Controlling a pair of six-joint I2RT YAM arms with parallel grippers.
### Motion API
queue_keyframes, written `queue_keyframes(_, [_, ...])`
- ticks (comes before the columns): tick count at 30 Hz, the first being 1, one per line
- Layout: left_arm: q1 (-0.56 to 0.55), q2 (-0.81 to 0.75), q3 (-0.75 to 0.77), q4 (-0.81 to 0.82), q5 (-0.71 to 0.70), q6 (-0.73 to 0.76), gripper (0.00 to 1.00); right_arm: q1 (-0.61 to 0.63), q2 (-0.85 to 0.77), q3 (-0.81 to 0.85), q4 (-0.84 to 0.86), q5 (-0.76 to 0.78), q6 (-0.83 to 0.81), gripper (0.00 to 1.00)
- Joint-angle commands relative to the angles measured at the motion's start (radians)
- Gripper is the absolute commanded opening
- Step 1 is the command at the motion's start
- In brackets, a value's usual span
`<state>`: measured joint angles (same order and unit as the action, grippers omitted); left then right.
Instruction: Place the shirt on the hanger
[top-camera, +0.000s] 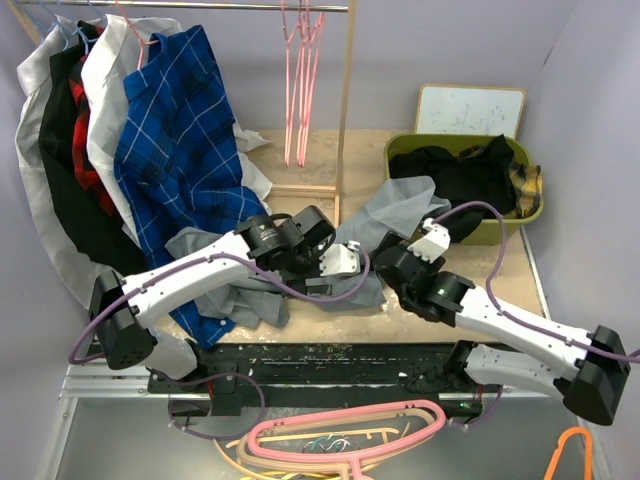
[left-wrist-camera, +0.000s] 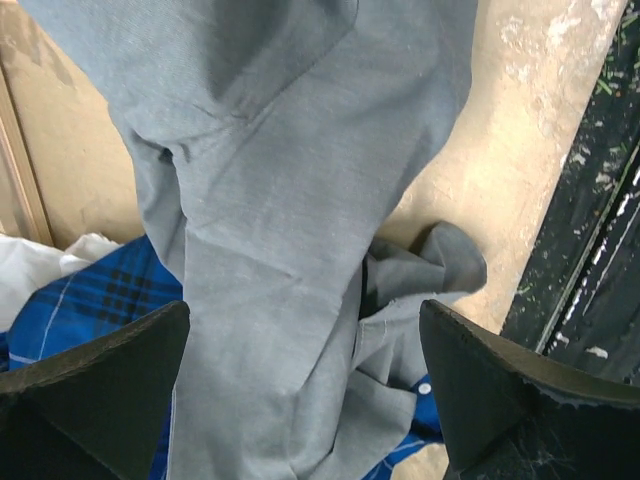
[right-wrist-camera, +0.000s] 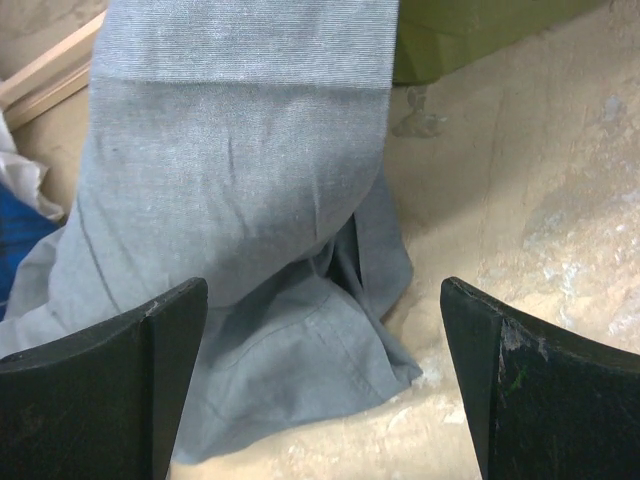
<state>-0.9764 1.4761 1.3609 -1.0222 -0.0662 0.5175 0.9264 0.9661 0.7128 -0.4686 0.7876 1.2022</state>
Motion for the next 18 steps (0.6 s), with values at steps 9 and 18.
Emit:
queue_keyframes(9, [-0.04,0.0,-0.018,0.023,0.188,-0.026,0.99,-0.084,0.117,-0.163,0.62,0.084,-0.252,0.69])
queue_keyframes(18, [-0.075,0.026,-0.072,0.093,0.144,-0.035,0.99,-0.188,0.08,-0.197,0.831,-0.129,-0.383,0.0])
